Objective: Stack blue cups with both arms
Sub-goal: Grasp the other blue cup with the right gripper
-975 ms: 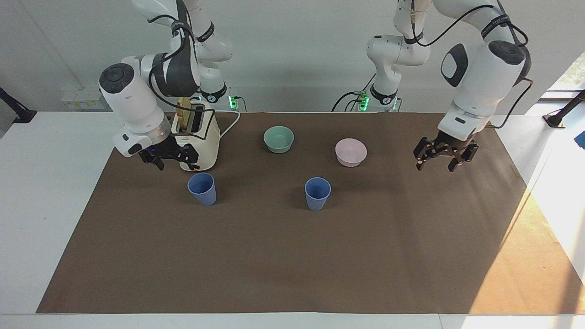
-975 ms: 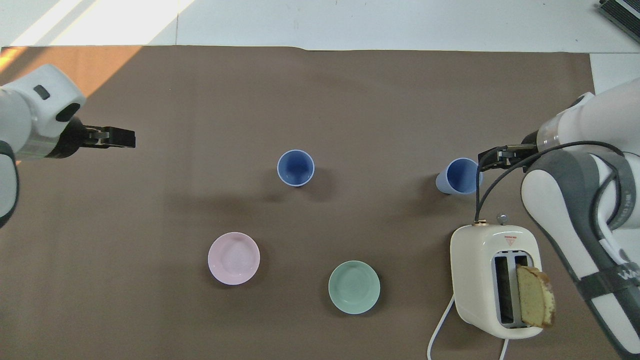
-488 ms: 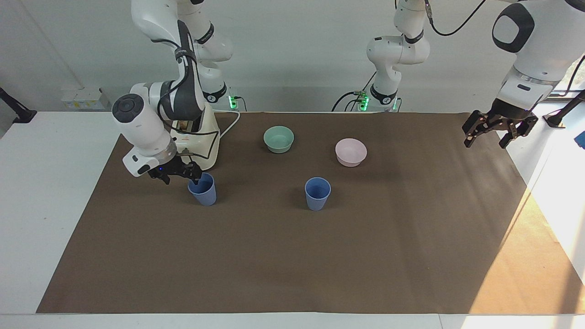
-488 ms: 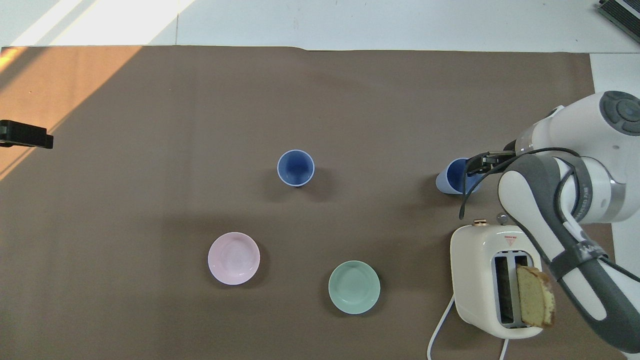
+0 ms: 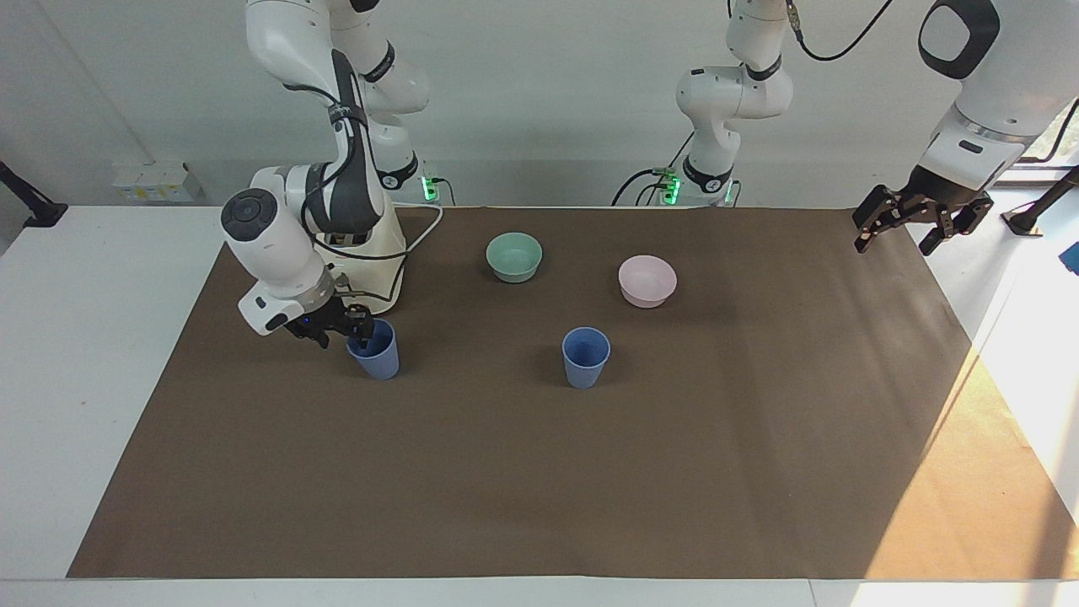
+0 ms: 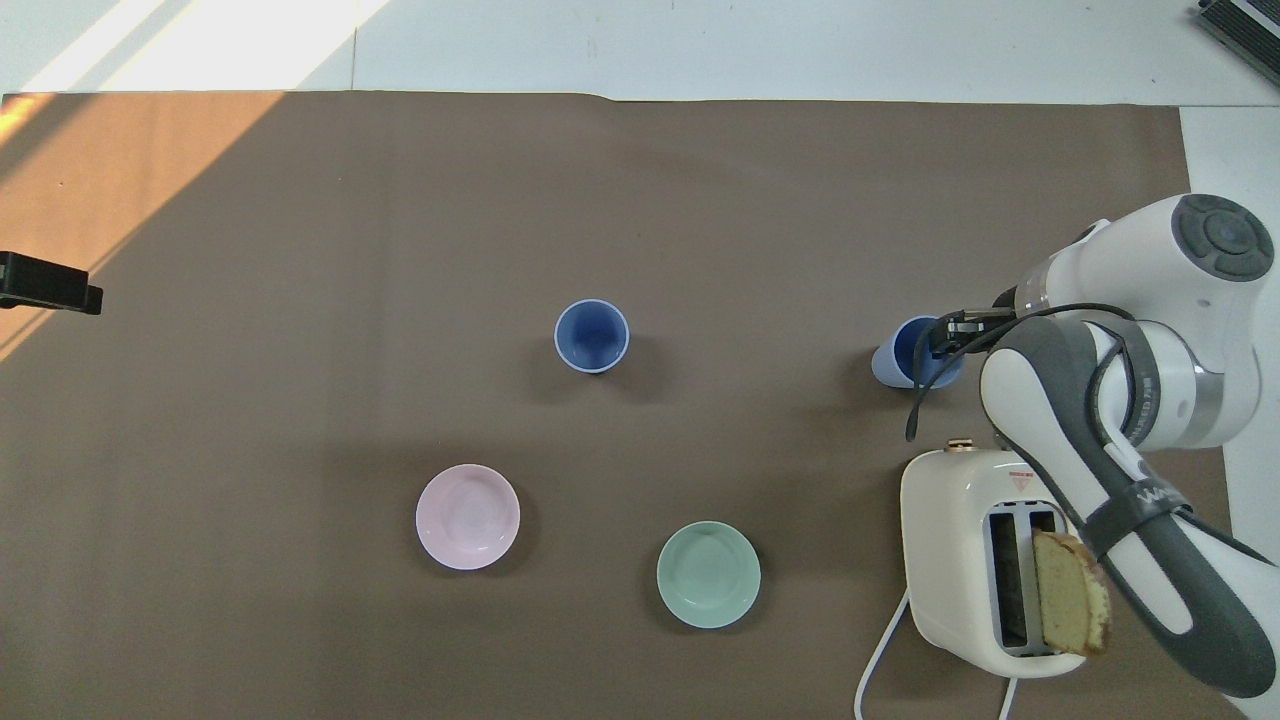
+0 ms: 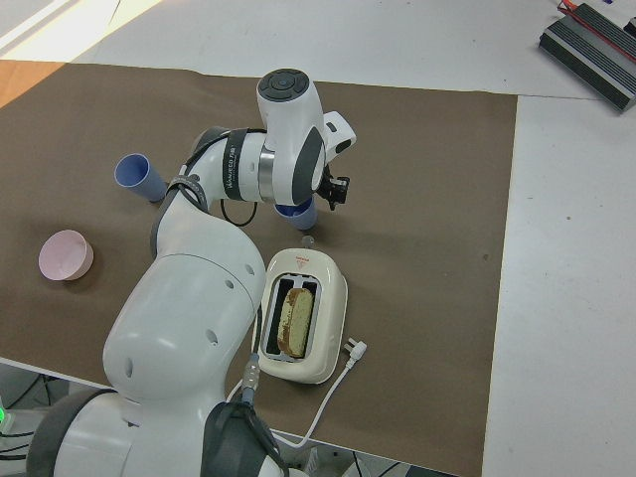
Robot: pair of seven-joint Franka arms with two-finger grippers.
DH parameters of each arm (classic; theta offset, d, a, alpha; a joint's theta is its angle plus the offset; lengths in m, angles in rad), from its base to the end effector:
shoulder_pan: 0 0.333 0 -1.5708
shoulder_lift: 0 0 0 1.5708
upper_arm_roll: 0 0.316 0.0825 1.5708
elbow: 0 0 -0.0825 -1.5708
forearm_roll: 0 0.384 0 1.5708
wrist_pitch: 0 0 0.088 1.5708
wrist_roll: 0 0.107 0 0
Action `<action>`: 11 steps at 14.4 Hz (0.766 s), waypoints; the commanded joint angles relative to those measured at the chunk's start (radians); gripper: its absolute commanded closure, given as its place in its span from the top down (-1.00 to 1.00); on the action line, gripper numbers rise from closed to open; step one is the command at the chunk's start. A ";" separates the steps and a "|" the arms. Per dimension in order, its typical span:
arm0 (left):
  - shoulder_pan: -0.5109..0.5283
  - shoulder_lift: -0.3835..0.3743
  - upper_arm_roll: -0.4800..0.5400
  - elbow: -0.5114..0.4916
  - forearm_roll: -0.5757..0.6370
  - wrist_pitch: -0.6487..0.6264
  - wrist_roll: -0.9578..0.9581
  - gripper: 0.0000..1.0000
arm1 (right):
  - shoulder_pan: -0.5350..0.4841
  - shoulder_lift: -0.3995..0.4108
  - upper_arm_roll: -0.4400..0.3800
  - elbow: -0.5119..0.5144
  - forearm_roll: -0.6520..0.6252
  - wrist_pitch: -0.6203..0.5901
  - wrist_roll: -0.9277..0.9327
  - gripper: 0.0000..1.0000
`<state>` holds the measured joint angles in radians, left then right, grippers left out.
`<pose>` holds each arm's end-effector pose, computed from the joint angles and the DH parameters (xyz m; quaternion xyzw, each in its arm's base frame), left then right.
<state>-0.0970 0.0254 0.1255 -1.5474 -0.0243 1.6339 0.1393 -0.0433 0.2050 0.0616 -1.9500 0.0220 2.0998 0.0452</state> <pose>0.5688 0.0128 0.6272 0.9980 -0.0550 0.0314 0.0079 0.5928 0.0107 0.3712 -0.9993 0.0197 0.0279 0.0147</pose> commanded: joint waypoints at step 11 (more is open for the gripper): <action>0.006 -0.001 -0.007 0.021 0.014 -0.032 0.002 1.00 | 0.000 0.004 0.082 0.265 0.050 -0.234 0.033 -1.00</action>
<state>-0.0968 0.0250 0.1234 -1.5446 -0.0243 1.6274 0.1393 -0.0358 0.2027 0.1201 -1.7711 0.0402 1.9373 0.0462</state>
